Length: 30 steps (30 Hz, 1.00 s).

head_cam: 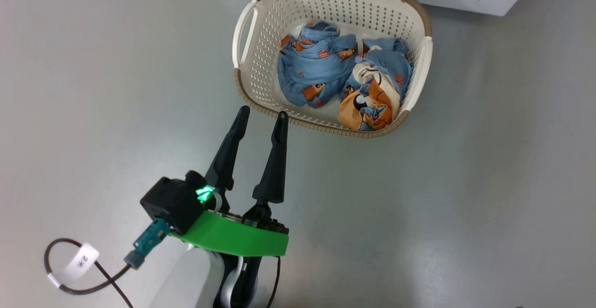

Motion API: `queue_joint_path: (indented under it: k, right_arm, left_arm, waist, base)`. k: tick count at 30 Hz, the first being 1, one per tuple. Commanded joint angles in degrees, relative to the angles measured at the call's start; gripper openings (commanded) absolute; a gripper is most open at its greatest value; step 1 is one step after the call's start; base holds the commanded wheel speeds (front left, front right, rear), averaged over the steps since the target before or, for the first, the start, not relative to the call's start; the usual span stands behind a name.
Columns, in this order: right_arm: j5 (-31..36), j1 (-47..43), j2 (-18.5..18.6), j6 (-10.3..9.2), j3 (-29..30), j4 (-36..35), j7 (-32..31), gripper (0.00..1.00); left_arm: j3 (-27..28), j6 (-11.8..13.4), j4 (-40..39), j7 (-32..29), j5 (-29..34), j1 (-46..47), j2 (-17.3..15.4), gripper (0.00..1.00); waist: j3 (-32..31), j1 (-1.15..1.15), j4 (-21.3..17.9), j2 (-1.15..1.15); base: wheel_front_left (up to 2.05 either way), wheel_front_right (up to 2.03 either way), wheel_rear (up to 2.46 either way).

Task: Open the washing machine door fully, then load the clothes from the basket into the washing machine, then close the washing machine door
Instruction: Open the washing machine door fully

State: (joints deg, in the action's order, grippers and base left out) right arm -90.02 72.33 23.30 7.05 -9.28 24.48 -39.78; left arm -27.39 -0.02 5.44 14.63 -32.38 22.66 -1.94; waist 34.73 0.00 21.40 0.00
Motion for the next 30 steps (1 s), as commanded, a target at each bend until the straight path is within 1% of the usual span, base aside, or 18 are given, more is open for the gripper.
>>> queue_joint_path:
  k: [1,12,19,26,30]
  right_arm:
    - [0.3,-2.2,-1.9,0.44,-1.2,-2.0,-1.0,0.0]
    - [-0.3,-10.1,-3.5,0.44,-3.3,-3.4,-2.1,0.0]
    - [-0.8,-15.9,-5.6,0.44,-4.8,-4.1,-2.9,0.0]
    - [-1.4,-21.4,-8.5,0.44,-6.5,-5.3,-4.0,0.0]
    - [-1.4,-23.9,-9.7,0.44,-7.5,-5.8,-4.8,0.0]
  left_arm:
    - [1.6,0.0,-1.4,0.4,0.2,0.0,-0.9,1.0]
    - [2.7,-0.8,-0.3,0.4,2.5,-1.7,-0.9,1.0]
    - [4.0,-1.7,1.3,0.4,4.3,-4.1,-0.9,1.0]
    - [5.6,-2.9,2.8,0.4,6.1,-6.1,-0.9,1.0]
    - [6.3,-3.2,2.9,0.4,6.5,-7.1,-0.9,1.0]
  waist:
    - [-0.5,0.0,-0.2,0.0]
    - [-6.7,0.0,-1.0,0.0]
    - [-11.5,0.0,-1.2,0.0]
    - [-15.4,0.0,-1.4,0.0]
    - [-16.7,0.0,-1.1,0.0]
  base:
    - [0.0,0.0,0.0]
    - [0.0,0.0,0.0]
    - [0.0,0.0,0.0]
    - [0.0,0.0,0.0]
    - [0.0,0.0,0.0]
